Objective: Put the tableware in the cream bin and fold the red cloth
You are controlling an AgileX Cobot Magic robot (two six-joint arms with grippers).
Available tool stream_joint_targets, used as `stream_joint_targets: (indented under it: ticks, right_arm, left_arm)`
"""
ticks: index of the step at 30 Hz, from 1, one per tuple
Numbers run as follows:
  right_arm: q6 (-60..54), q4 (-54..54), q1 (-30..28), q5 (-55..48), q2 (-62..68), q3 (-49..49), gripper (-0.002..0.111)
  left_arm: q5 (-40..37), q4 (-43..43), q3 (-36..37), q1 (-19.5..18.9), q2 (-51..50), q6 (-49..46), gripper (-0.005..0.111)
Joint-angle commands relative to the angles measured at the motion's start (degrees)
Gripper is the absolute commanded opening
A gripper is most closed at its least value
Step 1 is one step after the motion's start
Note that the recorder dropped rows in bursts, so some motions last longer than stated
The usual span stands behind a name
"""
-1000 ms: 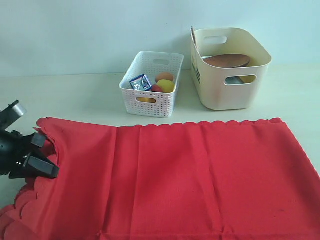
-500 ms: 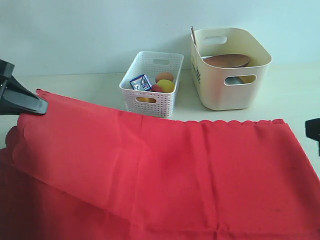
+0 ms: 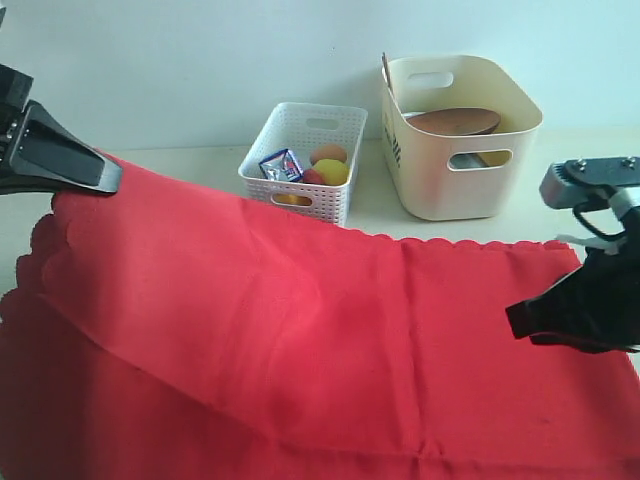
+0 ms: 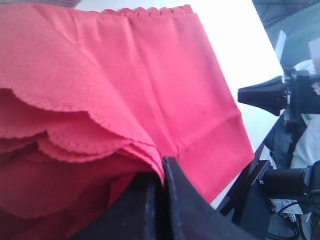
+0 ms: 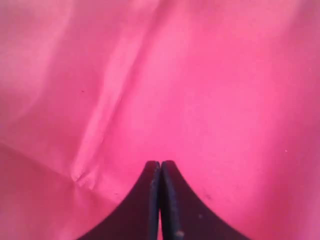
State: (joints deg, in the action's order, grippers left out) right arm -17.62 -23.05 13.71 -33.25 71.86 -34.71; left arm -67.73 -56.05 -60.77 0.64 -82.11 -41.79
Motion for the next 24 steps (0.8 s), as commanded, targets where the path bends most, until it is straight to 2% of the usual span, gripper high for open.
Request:
stream_joint_targets:
  ticks: [1,6,15,20,24]
  right_arm:
    - [8.5,8.1,1.0,3.8,6.9,-0.6,0.0]
    - [21.5,19.5,1.0,5.6,14.3,-0.6,0.0]
    - [36.0,32.8,1.0,6.7,23.1,-0.6,0.0]
    - [36.3,33.5,1.0,8.5,25.9,-0.6,0.0]
    - [36.3,33.4,1.0,9.5,27.1,-0.6,0.0]
  left_arm:
    - [-0.3,-1.9,-1.2,3.1,0.7,0.2,0.0]
    - [1.2,-3.2,-1.2,7.2,0.7,0.2,0.0]
    - [3.2,-4.6,-5.0,13.8,-0.7,1.0,0.0]
    - [6.7,-4.8,-9.1,18.9,-4.0,2.7,0.0]
    - [8.2,-4.8,-13.8,24.4,-8.7,3.7,0.0]
